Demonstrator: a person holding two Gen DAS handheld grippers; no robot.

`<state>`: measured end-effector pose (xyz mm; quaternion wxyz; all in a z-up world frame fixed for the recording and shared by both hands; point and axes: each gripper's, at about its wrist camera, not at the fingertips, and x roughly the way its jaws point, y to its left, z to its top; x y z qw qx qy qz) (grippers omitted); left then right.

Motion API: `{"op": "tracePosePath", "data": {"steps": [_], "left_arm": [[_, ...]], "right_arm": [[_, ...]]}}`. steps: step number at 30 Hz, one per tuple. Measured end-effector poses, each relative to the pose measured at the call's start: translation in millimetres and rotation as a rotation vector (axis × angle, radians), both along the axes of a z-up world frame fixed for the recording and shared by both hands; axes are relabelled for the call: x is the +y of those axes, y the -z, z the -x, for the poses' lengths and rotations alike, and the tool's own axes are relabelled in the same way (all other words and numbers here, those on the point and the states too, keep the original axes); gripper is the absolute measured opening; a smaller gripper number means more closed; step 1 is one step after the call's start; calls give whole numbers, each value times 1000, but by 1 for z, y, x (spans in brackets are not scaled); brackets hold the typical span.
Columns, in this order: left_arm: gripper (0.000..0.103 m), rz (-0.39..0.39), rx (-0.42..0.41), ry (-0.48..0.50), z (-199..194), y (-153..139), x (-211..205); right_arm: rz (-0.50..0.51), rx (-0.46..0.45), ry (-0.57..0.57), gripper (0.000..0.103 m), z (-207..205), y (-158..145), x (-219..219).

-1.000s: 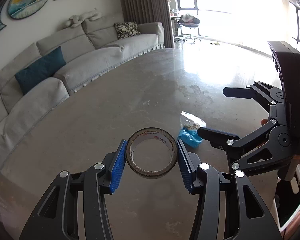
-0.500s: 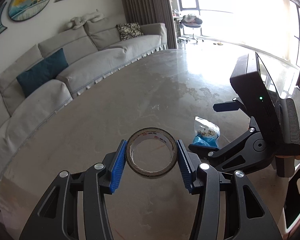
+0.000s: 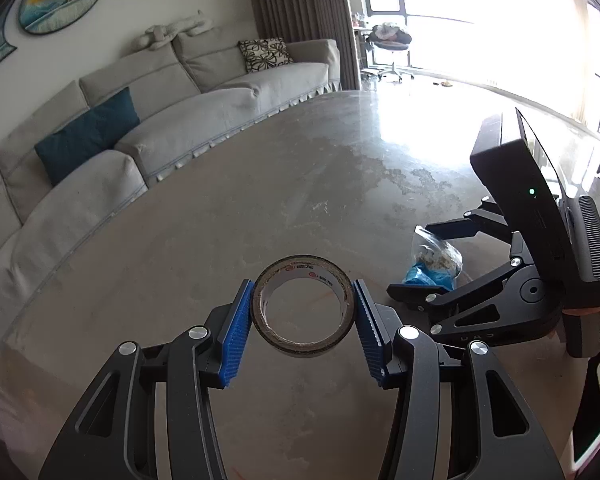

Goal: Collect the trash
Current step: 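Grasp the blue-and-clear snack bag with the right gripper, then carry the tape roll and snack bag with both grippers over the bin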

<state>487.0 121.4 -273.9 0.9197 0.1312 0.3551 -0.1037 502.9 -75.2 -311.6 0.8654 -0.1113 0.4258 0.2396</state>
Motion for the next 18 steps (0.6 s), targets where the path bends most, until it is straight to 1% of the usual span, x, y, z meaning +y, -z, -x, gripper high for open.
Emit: {"op": "tracePosePath", "data": {"steps": [2, 3, 6, 10, 14, 16, 18], "left_arm": [[50, 2, 8, -8, 1, 0, 1], [50, 0, 11, -11, 2, 0, 0], [50, 4, 15, -22, 9, -3, 2], [50, 13, 18, -23, 26, -8, 2], [50, 27, 21, -17, 54, -13, -1], [50, 29, 12, -12, 72, -15, -6], [50, 31, 12, -7, 90, -17, -13]], "right_arm": [[-2, -3, 2, 40, 1, -3, 2], [5, 0, 6, 38, 0, -4, 3], [23, -5, 18, 34, 4, -6, 7], [46, -18, 16, 32, 24, -7, 8], [39, -46, -24, 31, 69, -17, 3], [-2, -65, -46, 30, 99, -28, -3], [-43, -89, -43, 30, 129, -42, -14]]}}
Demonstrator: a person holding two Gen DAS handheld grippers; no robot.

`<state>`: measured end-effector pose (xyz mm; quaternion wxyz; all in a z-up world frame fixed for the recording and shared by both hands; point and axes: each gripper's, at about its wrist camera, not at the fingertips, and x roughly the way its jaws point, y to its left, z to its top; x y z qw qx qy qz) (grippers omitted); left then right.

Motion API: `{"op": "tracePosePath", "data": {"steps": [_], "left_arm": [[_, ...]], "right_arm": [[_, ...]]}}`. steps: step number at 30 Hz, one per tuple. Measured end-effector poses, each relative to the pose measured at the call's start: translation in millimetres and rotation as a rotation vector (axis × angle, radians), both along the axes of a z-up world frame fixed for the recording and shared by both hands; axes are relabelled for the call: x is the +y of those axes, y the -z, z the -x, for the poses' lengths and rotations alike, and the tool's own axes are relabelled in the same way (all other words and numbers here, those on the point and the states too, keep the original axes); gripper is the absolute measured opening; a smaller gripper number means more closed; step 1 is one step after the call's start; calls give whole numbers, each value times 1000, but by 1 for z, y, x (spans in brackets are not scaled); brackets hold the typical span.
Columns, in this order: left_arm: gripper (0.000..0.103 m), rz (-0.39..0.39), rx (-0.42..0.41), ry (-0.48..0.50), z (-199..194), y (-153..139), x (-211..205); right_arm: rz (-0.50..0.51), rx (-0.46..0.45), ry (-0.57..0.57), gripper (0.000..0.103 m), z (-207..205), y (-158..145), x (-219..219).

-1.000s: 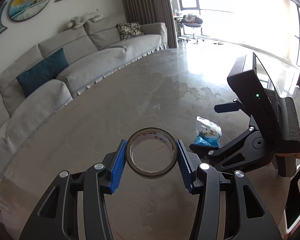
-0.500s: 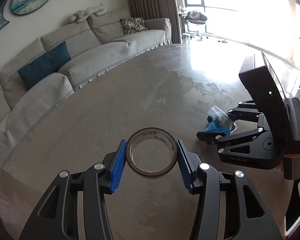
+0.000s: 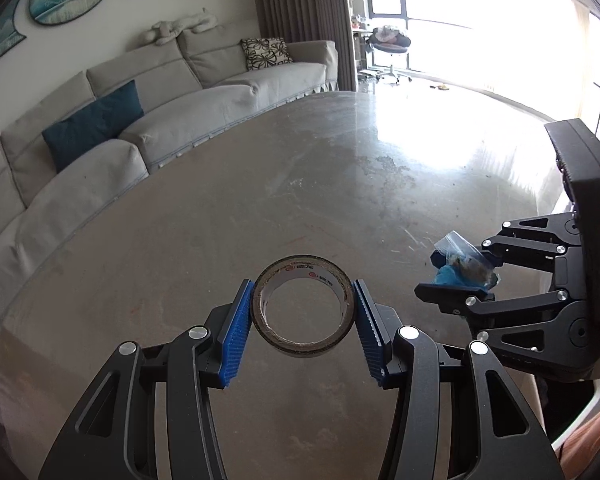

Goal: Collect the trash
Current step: 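Carry the tape roll and snack bag with both grippers over the bin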

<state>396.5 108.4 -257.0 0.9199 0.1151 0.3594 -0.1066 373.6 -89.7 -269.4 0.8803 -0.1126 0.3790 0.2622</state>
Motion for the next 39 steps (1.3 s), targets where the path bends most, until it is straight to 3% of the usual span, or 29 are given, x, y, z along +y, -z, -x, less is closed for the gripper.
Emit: {"op": "tracePosePath", "data": {"steps": [5, 10, 18, 27, 33, 39], "left_arm": [[50, 31, -29, 29, 52, -10, -31], [50, 92, -15, 94, 99, -12, -79], [50, 87, -35, 207, 164, -6, -172], [50, 68, -7, 306, 207, 16, -244], [50, 18, 27, 346, 214, 41, -270], [50, -3, 112, 379, 205, 70, -288]], "right_arm": [[-88, -70, 44, 30, 78, -37, -42], [-79, -132, 137, 30, 142, -63, -89], [-35, -155, 304, 30, 216, -64, -156], [-39, -163, 414, 30, 253, -46, -203], [-65, -146, 463, 30, 258, -30, -225], [-68, -106, 499, 30, 266, -9, -239]]}}
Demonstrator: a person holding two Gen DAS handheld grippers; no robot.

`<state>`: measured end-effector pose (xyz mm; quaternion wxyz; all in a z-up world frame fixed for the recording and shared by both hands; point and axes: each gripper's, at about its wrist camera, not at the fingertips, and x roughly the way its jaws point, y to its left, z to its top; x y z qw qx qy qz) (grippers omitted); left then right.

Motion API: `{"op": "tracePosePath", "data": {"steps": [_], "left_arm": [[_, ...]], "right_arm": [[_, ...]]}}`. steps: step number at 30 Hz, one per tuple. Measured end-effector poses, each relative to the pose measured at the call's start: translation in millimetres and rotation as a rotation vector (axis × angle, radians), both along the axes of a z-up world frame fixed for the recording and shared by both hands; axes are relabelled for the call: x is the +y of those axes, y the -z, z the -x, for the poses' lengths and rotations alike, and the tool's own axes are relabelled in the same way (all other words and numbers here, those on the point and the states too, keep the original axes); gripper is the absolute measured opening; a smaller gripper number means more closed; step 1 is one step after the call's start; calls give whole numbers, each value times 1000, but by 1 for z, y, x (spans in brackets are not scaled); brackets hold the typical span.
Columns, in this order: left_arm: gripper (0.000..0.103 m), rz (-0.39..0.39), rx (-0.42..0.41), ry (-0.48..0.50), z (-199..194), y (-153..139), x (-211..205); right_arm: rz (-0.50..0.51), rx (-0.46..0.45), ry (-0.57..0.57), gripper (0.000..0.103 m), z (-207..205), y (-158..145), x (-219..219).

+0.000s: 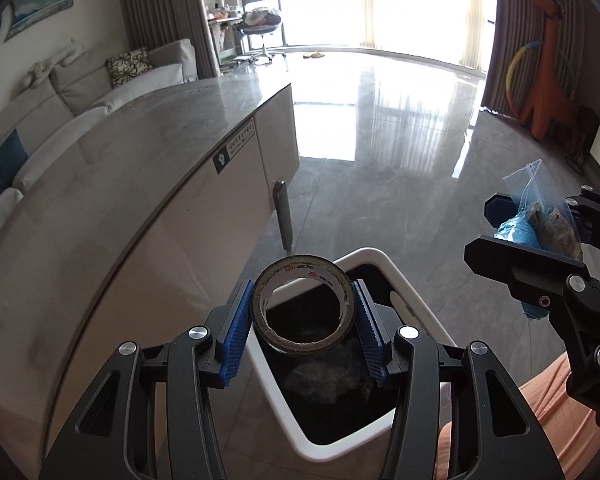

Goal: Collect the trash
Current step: 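Carry the tape roll and snack bag with both grippers over the bin, then open the left gripper to drop the tape roll into the bin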

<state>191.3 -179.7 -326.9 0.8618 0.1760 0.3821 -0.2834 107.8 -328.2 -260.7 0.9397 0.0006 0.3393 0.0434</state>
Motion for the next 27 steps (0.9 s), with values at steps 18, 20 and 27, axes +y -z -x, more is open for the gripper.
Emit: {"op": "tracePosePath", "data": {"steps": [18, 20, 27], "left_arm": [[50, -61, 104, 62, -16, 68, -30], [50, -76, 113, 59, -20, 79, -29], [50, -99, 188, 62, -32, 112, -32]], "right_arm": [[-49, 111, 20, 30, -18, 63, -17], [-57, 123, 17, 30, -28, 71, -17], [-41, 149, 19, 30, -41, 90, -14]]}}
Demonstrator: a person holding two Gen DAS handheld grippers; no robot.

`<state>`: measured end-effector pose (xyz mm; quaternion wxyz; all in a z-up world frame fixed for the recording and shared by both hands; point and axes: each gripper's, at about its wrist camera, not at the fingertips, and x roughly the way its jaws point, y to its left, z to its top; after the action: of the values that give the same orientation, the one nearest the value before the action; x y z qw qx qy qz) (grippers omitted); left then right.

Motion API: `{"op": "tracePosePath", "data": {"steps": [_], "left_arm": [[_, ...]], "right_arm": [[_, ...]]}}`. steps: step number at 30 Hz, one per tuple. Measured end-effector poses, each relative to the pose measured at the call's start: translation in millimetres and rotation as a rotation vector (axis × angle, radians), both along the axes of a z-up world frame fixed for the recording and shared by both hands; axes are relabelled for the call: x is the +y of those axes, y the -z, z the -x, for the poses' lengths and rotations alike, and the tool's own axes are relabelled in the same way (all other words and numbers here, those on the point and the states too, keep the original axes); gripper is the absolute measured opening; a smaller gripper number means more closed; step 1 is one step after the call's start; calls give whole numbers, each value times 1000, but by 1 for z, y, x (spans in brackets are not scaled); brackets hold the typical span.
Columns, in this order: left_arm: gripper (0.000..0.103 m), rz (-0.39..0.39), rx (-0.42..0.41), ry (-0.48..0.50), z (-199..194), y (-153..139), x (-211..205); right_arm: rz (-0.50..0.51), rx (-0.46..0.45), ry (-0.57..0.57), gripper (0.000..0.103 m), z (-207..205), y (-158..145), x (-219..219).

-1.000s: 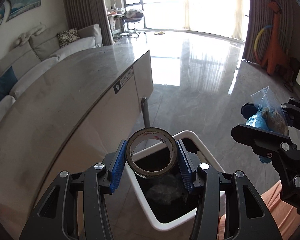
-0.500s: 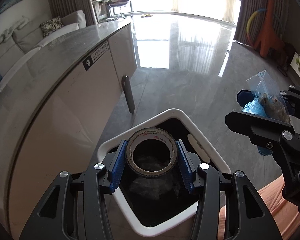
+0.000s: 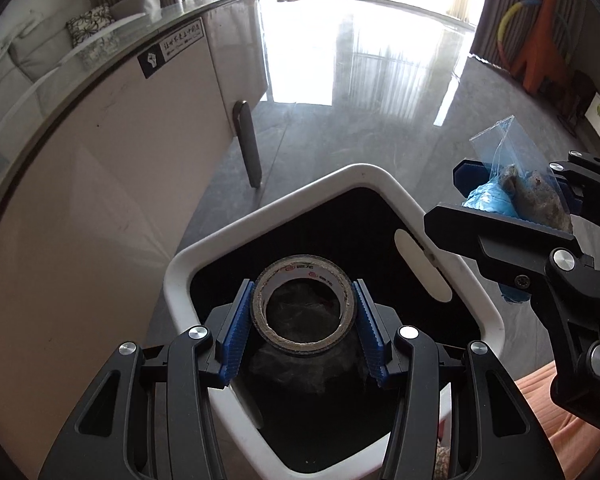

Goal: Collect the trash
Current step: 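Open the left gripper to drop the tape roll into the bin, then lower the snack bag into the bin and open the right gripper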

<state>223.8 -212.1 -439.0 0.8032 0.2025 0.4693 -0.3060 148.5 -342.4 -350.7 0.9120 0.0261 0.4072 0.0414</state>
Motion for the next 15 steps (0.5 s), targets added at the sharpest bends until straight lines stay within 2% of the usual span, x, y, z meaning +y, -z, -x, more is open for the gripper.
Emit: {"op": "tracePosePath", "data": {"steps": [6, 7, 8, 9, 10, 15], "left_arm": [[51, -21, 52, 12, -6, 20, -9], [57, -24, 79, 20, -7, 24, -10], [68, -32, 94, 23, -8, 28, -12], [92, -46, 88, 21, -8, 29, -14], [95, -44, 67, 18, -7, 28, -14], [95, -58, 0, 30, -6, 22, -16]], "right_arm": [[20, 36, 11, 30, -6, 11, -3], [22, 38, 12, 30, -7, 12, -4], [24, 40, 14, 30, -7, 13, -4], [24, 44, 14, 30, -8, 14, -4], [26, 48, 12, 30, -9, 15, -4], [28, 50, 6, 30, -9, 15, -1]]}}
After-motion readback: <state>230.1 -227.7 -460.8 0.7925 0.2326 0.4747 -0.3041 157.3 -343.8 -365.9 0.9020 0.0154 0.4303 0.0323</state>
